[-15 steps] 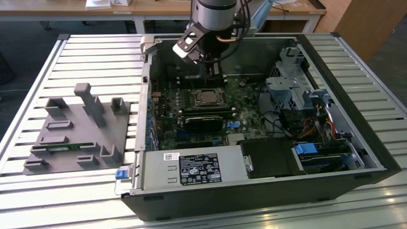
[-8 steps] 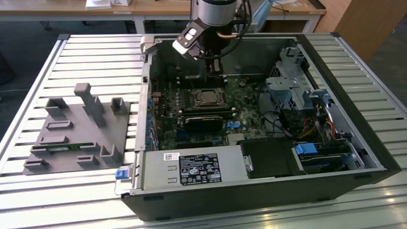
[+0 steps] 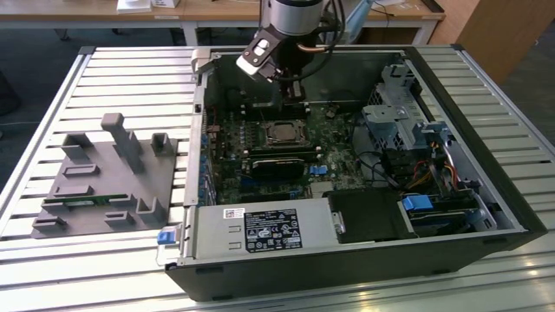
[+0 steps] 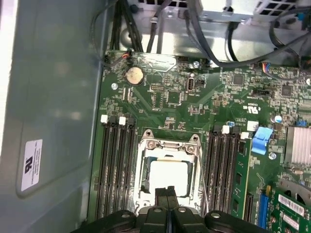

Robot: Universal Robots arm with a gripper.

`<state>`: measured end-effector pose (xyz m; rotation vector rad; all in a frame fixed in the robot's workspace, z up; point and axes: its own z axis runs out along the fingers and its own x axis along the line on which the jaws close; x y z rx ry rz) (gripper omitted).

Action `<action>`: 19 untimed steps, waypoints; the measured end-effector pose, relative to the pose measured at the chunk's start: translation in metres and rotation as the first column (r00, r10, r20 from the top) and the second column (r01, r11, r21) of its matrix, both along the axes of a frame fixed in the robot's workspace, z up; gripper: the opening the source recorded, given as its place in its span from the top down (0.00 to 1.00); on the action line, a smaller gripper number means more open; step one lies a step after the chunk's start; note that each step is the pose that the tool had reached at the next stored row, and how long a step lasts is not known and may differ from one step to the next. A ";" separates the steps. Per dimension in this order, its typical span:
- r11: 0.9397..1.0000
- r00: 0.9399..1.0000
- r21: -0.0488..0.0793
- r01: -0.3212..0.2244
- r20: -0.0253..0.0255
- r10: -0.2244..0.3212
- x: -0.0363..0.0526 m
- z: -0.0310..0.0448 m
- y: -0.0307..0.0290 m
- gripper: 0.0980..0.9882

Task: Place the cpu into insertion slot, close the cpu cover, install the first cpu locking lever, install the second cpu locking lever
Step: 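Install the first cpu locking lever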

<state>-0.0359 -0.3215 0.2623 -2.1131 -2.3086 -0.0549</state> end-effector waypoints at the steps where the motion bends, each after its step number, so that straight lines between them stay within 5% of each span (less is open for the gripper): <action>1: 1.000 1.000 0.000 -0.013 0.000 0.013 0.0000 0.0000 0.0000 0.99; 9: 0.994 0.994 -0.001 -0.105 0.000 0.105 0.0000 0.0000 0.0000 0.99; 19: 0.979 0.979 0.000 -0.204 0.000 0.204 0.0000 0.0000 0.0000 0.99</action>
